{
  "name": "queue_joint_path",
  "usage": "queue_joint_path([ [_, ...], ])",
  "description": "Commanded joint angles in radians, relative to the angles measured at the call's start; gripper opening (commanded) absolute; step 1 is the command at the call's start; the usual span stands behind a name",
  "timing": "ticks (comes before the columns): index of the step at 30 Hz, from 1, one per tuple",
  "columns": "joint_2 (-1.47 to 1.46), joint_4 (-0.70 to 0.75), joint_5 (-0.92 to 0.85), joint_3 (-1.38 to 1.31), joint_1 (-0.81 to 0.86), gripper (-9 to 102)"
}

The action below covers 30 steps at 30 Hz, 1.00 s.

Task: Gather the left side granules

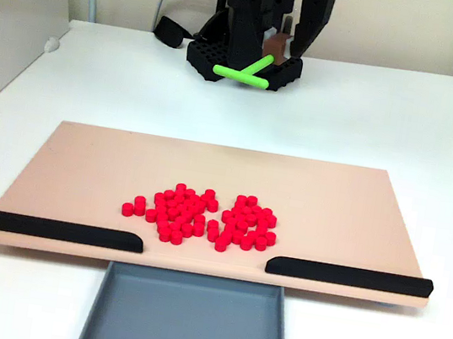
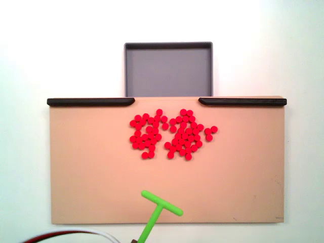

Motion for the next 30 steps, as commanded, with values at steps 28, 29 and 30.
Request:
queue_joint_path([
  [28, -0.48, -0.002, 1.042, -0.569, -0.106, 0],
  [29, -0.488, -0.002, 1.052, -0.569, -0.114, 0],
  [30, -0.495, -0.002, 1.062, -0.569, -0.12, 0],
])
